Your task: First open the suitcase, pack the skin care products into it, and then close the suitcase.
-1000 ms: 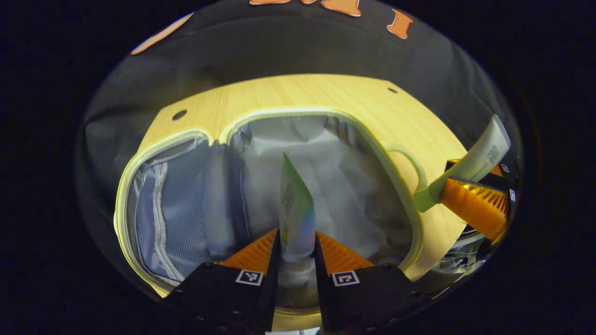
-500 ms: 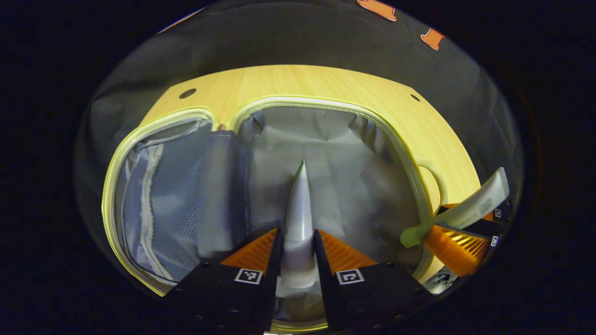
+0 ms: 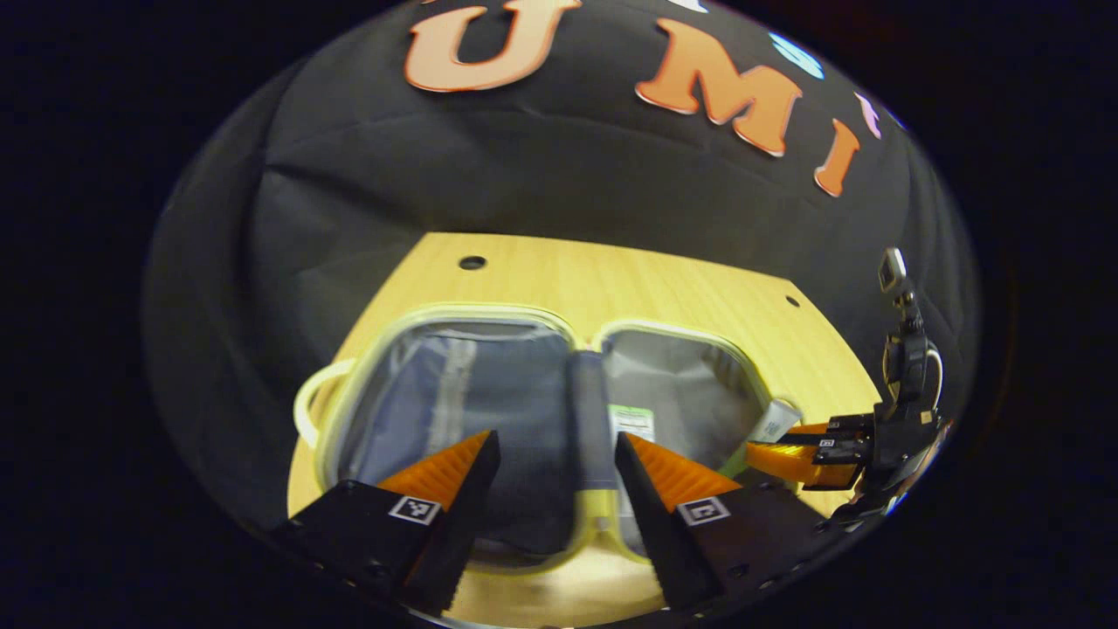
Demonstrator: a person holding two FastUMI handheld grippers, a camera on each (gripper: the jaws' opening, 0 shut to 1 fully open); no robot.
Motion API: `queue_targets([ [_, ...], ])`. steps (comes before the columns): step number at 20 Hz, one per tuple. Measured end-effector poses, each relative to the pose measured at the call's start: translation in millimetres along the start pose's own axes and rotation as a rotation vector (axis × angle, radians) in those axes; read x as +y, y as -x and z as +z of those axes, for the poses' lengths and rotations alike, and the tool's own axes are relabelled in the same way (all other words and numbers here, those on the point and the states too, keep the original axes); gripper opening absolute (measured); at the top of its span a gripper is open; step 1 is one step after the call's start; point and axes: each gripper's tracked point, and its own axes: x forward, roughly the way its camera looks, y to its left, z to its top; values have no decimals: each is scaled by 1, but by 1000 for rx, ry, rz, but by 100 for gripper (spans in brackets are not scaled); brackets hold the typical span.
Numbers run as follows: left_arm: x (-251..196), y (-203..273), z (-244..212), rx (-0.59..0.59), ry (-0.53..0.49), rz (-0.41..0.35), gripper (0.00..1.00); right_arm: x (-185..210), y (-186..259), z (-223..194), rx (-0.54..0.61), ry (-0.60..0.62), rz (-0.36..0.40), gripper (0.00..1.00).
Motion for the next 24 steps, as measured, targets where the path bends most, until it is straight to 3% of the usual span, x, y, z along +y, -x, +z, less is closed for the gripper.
queue_targets([
  [1, 23, 7, 2, -15, 20, 32, 90, 1, -2, 1, -4, -7, -1, 37],
  [2, 45, 13, 4, -27, 37, 64, 99, 2, -1, 4, -10, -14, 0, 47],
  [4, 91, 22, 11, -49, 76, 122, 95, -1, 2, 11, -38, -24, -13, 61],
  [5, 111, 26, 14, -61, 94, 149, 98, -3, 4, 14, -59, -27, -23, 60],
  [6, 130, 29, 13, -69, 112, 174, 98, -6, 8, 20, -80, -31, -34, 74],
  [8, 168, 35, 15, -89, 143, 220, 98, -14, 22, 29, -125, -32, -62, 83],
  [13, 223, 22, 0, -96, 301, 244, 97, -43, 69, 52, -231, -17, -140, 93],
  [20, 255, -22, -14, -64, 604, 147, 95, -68, 124, 73, -345, 24, -246, 94],
  [24, 254, -51, -31, 24, 610, 131, 38, -75, 149, 76, -389, 9, -269, 94],
])
